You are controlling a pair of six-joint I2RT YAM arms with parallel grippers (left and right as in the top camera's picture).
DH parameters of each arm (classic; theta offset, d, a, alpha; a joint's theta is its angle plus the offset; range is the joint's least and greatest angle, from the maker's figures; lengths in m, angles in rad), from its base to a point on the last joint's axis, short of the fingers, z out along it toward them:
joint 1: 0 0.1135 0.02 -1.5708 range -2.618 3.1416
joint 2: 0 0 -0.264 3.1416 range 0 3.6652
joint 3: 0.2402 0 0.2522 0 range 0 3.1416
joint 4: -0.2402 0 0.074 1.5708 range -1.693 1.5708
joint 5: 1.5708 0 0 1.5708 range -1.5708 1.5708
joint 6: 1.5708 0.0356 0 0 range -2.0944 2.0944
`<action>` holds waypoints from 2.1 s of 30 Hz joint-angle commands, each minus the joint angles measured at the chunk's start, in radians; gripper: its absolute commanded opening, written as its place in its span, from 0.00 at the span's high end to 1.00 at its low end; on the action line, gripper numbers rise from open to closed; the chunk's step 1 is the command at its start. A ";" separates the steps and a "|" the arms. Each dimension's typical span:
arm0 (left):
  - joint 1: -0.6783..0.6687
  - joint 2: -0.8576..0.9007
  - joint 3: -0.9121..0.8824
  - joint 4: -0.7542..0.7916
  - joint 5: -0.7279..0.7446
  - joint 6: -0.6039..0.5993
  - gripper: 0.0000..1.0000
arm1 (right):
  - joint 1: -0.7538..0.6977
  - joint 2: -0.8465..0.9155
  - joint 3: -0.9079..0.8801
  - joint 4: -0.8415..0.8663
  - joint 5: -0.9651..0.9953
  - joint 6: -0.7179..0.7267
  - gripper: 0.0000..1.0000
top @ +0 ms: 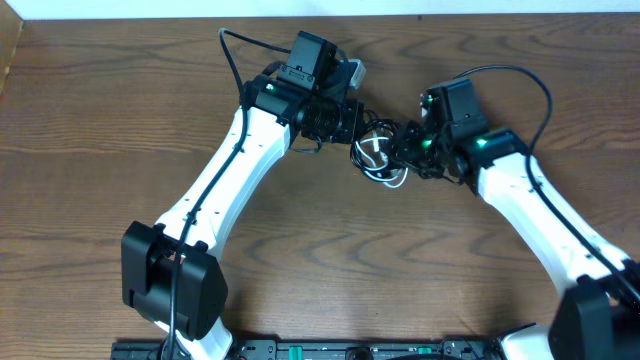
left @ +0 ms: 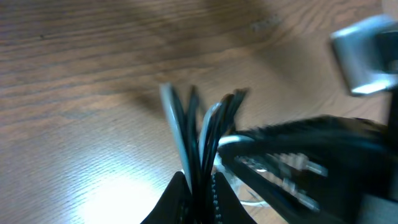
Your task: Untangle cables
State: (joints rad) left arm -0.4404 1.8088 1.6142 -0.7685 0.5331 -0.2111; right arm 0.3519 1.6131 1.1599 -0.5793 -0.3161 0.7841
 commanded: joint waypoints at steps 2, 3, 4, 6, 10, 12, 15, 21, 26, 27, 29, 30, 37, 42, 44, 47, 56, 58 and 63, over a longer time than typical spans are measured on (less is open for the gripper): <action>0.003 0.003 -0.003 -0.001 0.066 -0.009 0.93 | 0.000 0.093 0.011 -0.046 0.119 -0.050 0.70; 0.004 0.003 -0.003 0.002 0.065 -0.007 0.93 | -0.003 0.106 0.011 -0.055 0.128 -0.060 0.70; 0.006 0.003 -0.003 0.004 0.065 -0.007 0.93 | -0.008 0.121 0.011 -0.066 0.142 -0.073 0.70; 0.013 0.003 -0.003 0.006 0.066 -0.008 0.93 | -0.016 0.145 0.011 -0.085 0.184 -0.084 0.70; 0.037 0.003 -0.003 0.005 0.066 -0.008 0.92 | -0.037 0.163 0.011 -0.127 0.285 -0.086 0.69; 0.050 0.003 -0.003 0.005 0.067 -0.008 0.93 | -0.054 0.163 0.011 -0.155 0.336 -0.087 0.68; 0.071 0.003 -0.003 0.003 0.071 -0.008 0.93 | -0.098 0.163 0.011 -0.201 0.390 -0.106 0.68; 0.092 0.000 -0.003 -0.001 0.088 0.034 0.93 | -0.192 0.163 0.011 -0.245 0.335 -0.261 0.80; 0.092 0.000 -0.003 -0.004 0.084 0.057 0.92 | -0.214 0.162 0.011 -0.256 0.068 -0.494 0.90; 0.092 0.000 -0.003 -0.004 0.082 0.057 0.92 | -0.212 0.162 0.011 -0.259 0.033 -0.511 0.92; 0.090 0.000 -0.003 -0.005 0.067 0.057 0.93 | -0.206 0.160 0.011 -0.256 -0.068 -0.558 0.98; 0.089 0.000 -0.003 -0.006 0.051 0.057 0.92 | -0.201 0.159 0.011 -0.252 -0.117 -0.580 0.99; 0.087 0.000 -0.003 -0.020 -0.031 0.058 0.45 | -0.187 0.116 0.024 -0.251 -0.243 -0.616 0.98; 0.086 0.002 -0.007 -0.029 -0.060 0.084 0.34 | -0.195 0.043 0.024 -0.242 -0.161 -0.550 0.81; 0.083 0.003 -0.008 -0.031 -0.075 0.087 0.33 | -0.203 0.017 0.024 -0.238 -0.127 -0.533 0.67; 0.070 0.009 -0.009 -0.049 -0.082 0.133 0.34 | -0.216 -0.008 0.024 -0.241 -0.078 -0.508 0.52; 0.033 0.086 -0.092 -0.109 -0.294 -0.072 0.62 | -0.256 -0.018 0.024 -0.270 0.005 -0.455 0.42; 0.034 0.102 -0.113 -0.109 -0.335 -0.158 0.66 | -0.257 -0.018 0.024 -0.270 0.021 -0.455 0.40; 0.036 0.146 -0.143 -0.106 -0.374 -0.302 0.71 | -0.256 -0.018 0.023 -0.270 0.048 -0.456 0.36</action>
State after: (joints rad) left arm -0.4076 1.9427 1.4742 -0.8738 0.2264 -0.3809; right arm 0.0990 1.6051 1.1709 -0.8482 -0.3035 0.3153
